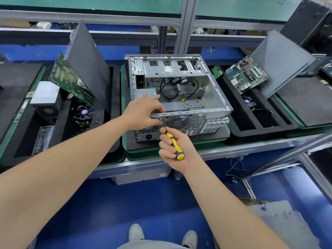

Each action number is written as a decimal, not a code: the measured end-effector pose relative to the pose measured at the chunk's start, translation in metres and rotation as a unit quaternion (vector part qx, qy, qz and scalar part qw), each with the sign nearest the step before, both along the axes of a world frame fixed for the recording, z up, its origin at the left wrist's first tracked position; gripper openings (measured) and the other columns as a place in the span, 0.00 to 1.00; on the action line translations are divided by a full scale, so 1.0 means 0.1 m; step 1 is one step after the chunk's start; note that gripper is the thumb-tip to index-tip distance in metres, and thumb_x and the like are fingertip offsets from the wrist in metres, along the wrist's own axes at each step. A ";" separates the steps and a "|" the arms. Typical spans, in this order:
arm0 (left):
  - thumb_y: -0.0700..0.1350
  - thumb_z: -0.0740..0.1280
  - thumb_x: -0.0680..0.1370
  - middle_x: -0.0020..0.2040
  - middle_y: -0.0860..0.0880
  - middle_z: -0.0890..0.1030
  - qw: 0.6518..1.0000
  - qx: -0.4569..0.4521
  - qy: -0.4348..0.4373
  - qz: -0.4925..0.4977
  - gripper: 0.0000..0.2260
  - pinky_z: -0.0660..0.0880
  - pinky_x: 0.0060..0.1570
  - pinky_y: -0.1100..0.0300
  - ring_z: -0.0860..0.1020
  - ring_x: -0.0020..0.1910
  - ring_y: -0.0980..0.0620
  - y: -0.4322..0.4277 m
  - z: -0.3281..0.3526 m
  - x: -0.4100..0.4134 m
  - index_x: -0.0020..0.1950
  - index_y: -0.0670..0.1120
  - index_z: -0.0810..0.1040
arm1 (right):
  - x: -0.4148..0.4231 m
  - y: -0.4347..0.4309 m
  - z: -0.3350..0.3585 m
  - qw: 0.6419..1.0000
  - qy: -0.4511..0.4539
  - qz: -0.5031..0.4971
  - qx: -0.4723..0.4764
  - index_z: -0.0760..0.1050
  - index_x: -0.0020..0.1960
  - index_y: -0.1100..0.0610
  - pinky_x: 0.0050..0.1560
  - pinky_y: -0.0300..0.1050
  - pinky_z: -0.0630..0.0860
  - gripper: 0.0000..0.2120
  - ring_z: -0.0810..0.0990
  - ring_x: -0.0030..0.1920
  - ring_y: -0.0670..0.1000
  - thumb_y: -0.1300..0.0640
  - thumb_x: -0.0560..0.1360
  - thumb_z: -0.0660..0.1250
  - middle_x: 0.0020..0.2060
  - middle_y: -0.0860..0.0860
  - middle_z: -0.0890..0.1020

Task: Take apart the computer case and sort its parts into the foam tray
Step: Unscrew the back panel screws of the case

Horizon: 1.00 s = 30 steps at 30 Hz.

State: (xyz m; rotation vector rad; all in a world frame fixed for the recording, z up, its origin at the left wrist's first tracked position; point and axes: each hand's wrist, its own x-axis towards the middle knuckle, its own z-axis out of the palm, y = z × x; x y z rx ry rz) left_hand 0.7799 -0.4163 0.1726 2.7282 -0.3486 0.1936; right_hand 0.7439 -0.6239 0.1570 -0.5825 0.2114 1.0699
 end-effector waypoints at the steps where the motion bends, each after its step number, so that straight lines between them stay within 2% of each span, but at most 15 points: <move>1: 0.55 0.74 0.75 0.63 0.59 0.81 1.000 0.001 -0.002 0.000 0.14 0.54 0.79 0.44 0.62 0.79 0.56 0.00 0.00 0.00 0.58 0.55 0.80 | 0.01 0.00 -0.01 0.999 -0.034 0.001 -0.041 0.77 0.49 0.59 0.17 0.39 0.63 0.11 0.66 0.20 0.47 0.55 0.85 0.62 0.27 0.50 0.72; 3: 0.54 0.74 0.75 0.62 0.59 0.81 1.000 0.004 -0.005 -0.002 0.14 0.54 0.79 0.44 0.62 0.78 0.55 0.00 0.00 0.00 0.58 0.54 0.80 | 0.03 0.00 -0.01 0.981 -0.120 0.006 -0.149 0.77 0.49 0.59 0.19 0.39 0.63 0.11 0.66 0.20 0.48 0.55 0.86 0.62 0.28 0.52 0.72; 5: 0.54 0.74 0.75 0.62 0.59 0.81 1.000 0.006 -0.004 -0.001 0.13 0.54 0.79 0.44 0.62 0.79 0.55 -0.01 0.00 0.00 0.58 0.55 0.80 | 0.02 0.00 0.00 0.921 -0.257 0.009 -0.294 0.78 0.47 0.58 0.21 0.39 0.65 0.12 0.66 0.21 0.49 0.54 0.85 0.62 0.28 0.54 0.73; 7: 0.54 0.73 0.75 0.62 0.60 0.80 1.000 0.010 -0.003 0.003 0.12 0.54 0.80 0.45 0.62 0.79 0.56 -0.01 0.00 0.00 0.57 0.56 0.80 | -0.01 0.01 0.02 0.788 -0.440 0.006 -0.431 0.77 0.44 0.55 0.26 0.42 0.68 0.12 0.69 0.23 0.50 0.53 0.84 0.62 0.27 0.51 0.75; 9: 0.54 0.73 0.75 0.62 0.61 0.80 1.000 0.009 -0.002 0.005 0.12 0.54 0.80 0.46 0.61 0.79 0.57 -0.02 0.01 0.00 0.57 0.56 0.80 | -0.04 0.05 0.03 0.623 -0.577 0.009 -0.528 0.74 0.44 0.54 0.32 0.45 0.68 0.11 0.72 0.28 0.50 0.52 0.84 0.61 0.28 0.48 0.76; 12: 0.55 0.73 0.75 0.63 0.61 0.80 1.000 0.009 0.002 0.009 0.12 0.55 0.80 0.45 0.61 0.79 0.56 -0.02 0.02 -0.02 0.57 0.57 0.80 | -0.12 0.13 0.00 0.372 -0.662 0.031 -0.650 0.69 0.51 0.52 0.35 0.48 0.65 0.05 0.74 0.33 0.57 0.52 0.84 0.61 0.34 0.49 0.76; 13: 0.56 0.73 0.75 0.63 0.61 0.80 1.000 0.009 0.003 0.009 0.12 0.55 0.79 0.45 0.62 0.79 0.56 -0.03 0.03 -0.02 0.57 0.57 0.80 | -0.15 0.16 -0.01 0.332 -0.670 0.025 -0.663 0.71 0.53 0.52 0.35 0.48 0.64 0.03 0.76 0.33 0.59 0.53 0.84 0.61 0.35 0.51 0.77; 14: 0.55 0.73 0.75 0.63 0.61 0.80 1.000 0.008 0.003 0.010 0.12 0.55 0.79 0.45 0.62 0.79 0.56 -0.03 0.03 -0.02 0.57 0.57 0.80 | -0.16 0.18 -0.02 0.321 -0.671 0.015 -0.668 0.72 0.54 0.52 0.35 0.47 0.64 0.04 0.78 0.34 0.60 0.52 0.84 0.61 0.35 0.51 0.79; 15: 0.55 0.73 0.75 0.63 0.61 0.80 1.000 0.006 0.004 0.012 0.12 0.55 0.79 0.45 0.61 0.79 0.57 -0.04 0.04 -0.03 0.57 0.57 0.80 | -0.17 0.18 -0.04 0.336 -0.667 0.006 -0.665 0.73 0.54 0.52 0.35 0.47 0.65 0.05 0.80 0.36 0.59 0.51 0.84 0.60 0.36 0.51 0.81; 17: 0.55 0.73 0.75 0.63 0.61 0.80 1.000 0.002 0.009 0.014 0.12 0.55 0.79 0.45 0.61 0.79 0.57 -0.04 0.05 -0.03 0.57 0.56 0.80 | -0.13 0.14 -0.03 0.428 -0.637 -0.004 -0.642 0.74 0.50 0.50 0.35 0.47 0.67 0.09 0.81 0.38 0.57 0.48 0.85 0.60 0.36 0.48 0.81; 19: 0.54 0.73 0.75 0.64 0.60 0.80 1.000 0.001 0.011 0.012 0.12 0.54 0.80 0.45 0.61 0.79 0.57 -0.04 0.05 -0.04 0.58 0.56 0.80 | -0.08 0.08 0.01 0.579 -0.570 -0.005 -0.583 0.78 0.47 0.49 0.34 0.45 0.69 0.12 0.79 0.37 0.53 0.46 0.84 0.61 0.33 0.47 0.79; 21: 0.54 0.73 0.75 0.64 0.60 0.79 1.000 0.001 0.013 0.012 0.13 0.54 0.79 0.45 0.61 0.79 0.57 -0.04 0.06 -0.03 0.58 0.56 0.80 | -0.06 0.06 0.07 0.764 -0.433 -0.011 -0.478 0.83 0.50 0.49 0.29 0.43 0.73 0.11 0.76 0.29 0.52 0.48 0.84 0.63 0.31 0.49 0.76; 23: 0.54 0.74 0.75 0.64 0.60 0.79 1.000 -0.001 0.016 0.012 0.13 0.54 0.79 0.45 0.61 0.79 0.57 -0.05 0.07 -0.03 0.58 0.56 0.80 | -0.04 0.05 0.15 0.888 -0.274 0.010 -0.369 0.84 0.53 0.53 0.27 0.42 0.74 0.12 0.74 0.25 0.51 0.50 0.85 0.62 0.32 0.52 0.74; 26: 0.54 0.74 0.74 0.64 0.59 0.80 1.000 -0.002 0.013 0.012 0.13 0.54 0.79 0.45 0.61 0.79 0.57 -0.04 0.06 -0.03 0.58 0.56 0.80 | -0.01 0.03 0.22 0.971 -0.101 0.040 -0.215 0.83 0.53 0.57 0.25 0.40 0.69 0.18 0.70 0.25 0.48 0.48 0.85 0.59 0.35 0.51 0.75; 30: 0.51 0.73 0.75 0.64 0.58 0.80 1.000 0.001 0.008 0.010 0.12 0.54 0.80 0.46 0.61 0.79 0.57 -0.04 0.05 -0.03 0.58 0.55 0.80 | -0.01 -0.02 0.20 0.999 0.028 0.014 -0.042 0.81 0.56 0.60 0.20 0.36 0.65 0.17 0.68 0.24 0.44 0.54 0.86 0.55 0.38 0.51 0.78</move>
